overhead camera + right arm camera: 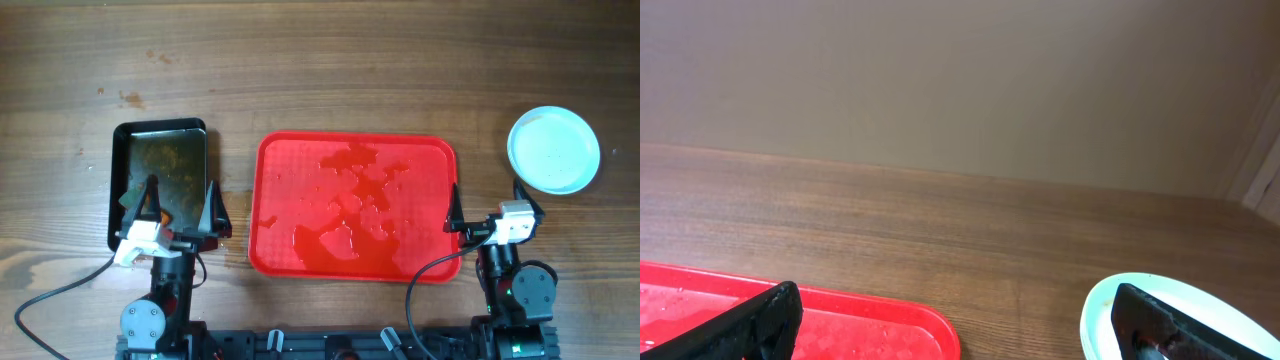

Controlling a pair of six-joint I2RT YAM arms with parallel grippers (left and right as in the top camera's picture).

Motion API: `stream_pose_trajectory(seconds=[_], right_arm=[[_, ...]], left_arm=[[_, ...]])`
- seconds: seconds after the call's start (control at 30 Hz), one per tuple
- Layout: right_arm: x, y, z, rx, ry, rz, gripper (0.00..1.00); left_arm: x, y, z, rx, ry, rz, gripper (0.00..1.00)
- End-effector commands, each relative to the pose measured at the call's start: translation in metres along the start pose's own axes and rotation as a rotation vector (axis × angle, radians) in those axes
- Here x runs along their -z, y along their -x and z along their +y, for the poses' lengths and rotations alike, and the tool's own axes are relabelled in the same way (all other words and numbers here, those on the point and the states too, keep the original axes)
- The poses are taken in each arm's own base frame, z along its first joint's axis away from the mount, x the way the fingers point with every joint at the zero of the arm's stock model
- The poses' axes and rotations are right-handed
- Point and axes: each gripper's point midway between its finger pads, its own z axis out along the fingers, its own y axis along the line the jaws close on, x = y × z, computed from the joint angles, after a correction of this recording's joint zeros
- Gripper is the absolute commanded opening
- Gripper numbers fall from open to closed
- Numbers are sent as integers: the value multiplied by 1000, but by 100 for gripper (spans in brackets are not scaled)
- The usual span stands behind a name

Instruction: Clean dirty plates on tray and stack at the side

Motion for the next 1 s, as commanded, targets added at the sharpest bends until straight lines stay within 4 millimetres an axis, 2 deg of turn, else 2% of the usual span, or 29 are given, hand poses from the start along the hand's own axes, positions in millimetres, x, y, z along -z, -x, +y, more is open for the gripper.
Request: stream_pose_trajectory(seconds=[0.0,0.13,0.3,0.97], right_arm=[[1,3,2,11,12,-15,100],[1,3,1,11,12,-15,100],[1,3,1,11,12,-15,100],[1,3,1,11,12,-15,100]], left_arm=[[1,-14,7,-1,28,48,100],[4,-41,16,1,65,160,100],[18,-87,27,8,115,355,100],[17,-87,25,9,104,355,100]])
